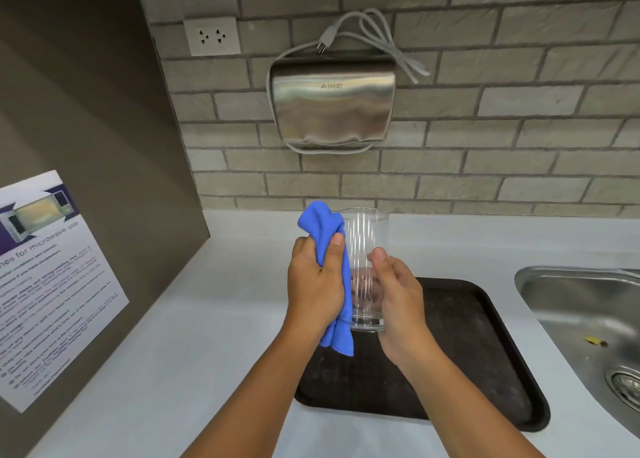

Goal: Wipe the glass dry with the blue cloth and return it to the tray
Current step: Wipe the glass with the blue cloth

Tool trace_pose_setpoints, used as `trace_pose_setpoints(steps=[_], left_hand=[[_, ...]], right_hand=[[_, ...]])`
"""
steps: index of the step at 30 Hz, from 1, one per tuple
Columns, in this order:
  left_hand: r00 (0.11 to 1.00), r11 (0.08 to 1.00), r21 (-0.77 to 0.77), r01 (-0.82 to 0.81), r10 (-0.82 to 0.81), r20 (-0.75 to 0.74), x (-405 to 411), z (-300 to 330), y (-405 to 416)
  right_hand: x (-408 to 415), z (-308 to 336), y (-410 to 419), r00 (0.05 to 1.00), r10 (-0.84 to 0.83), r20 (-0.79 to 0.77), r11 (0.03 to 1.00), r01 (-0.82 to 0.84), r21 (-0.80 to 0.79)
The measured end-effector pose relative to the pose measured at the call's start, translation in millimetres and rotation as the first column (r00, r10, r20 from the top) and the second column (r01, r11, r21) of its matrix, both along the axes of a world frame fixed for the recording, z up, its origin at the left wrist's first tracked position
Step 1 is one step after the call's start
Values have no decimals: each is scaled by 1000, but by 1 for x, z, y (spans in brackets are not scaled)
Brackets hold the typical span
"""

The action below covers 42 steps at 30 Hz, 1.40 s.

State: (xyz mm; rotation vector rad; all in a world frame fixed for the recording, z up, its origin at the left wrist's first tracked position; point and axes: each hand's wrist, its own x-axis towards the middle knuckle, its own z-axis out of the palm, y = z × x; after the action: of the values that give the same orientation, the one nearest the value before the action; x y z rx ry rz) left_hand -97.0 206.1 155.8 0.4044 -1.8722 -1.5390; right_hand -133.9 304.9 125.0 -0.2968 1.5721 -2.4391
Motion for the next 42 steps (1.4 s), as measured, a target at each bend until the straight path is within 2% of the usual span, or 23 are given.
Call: trace_pose_setpoints(steps=[4,7,9,12,14,20,24,27,30,34,37,40,42], left_hand=[[992,983,-165,-77,59,-110,2,-3,9],[985,981,-178,-76,46,-167,4,-2,12],[994,997,-67,-35,28,-107,2,-1,5],[993,967,240,85,-101,53,0,3,-4],[987,955,277,109,-137,84,0,3,-4],[998,993,109,35,-40,45,-2,-4,-2],[998,996,-70,-61,59,-27,1,-3,5],[992,979,-184,-92,75,-98,3,-5,11],[984,956,-266,-125,86,-155,1,-9,12],[973,933,-326,-151,83,-213,1,-11,18],[977,964,-248,-99,47,-207,4,-5,19],[1000,999,31,14,-15,14,-3,1,3],[984,974,205,97,-125,127,-5,2,-4]], right_hand=[[5,4,-3,996,56,-67,998,-53,46],[4,3,-3,997,63,-53,998,-62,21],[0,2,0,992,122,-30,991,-124,-44],[-4,2,6,960,280,23,952,-274,-137],[-4,1,6,944,325,59,938,-314,-149],[-5,-4,4,988,140,60,985,-132,-112],[-4,-6,2,991,130,42,992,-130,-3],[0,-5,-2,999,52,-7,995,-51,88],[-1,-5,-1,999,-14,-30,999,15,32],[1,-4,-1,999,21,-30,1000,-20,17],[-2,-3,0,998,56,-3,998,-56,-7],[-4,0,7,982,174,70,981,-166,-102],[-3,-1,12,959,257,123,960,-239,-144]])
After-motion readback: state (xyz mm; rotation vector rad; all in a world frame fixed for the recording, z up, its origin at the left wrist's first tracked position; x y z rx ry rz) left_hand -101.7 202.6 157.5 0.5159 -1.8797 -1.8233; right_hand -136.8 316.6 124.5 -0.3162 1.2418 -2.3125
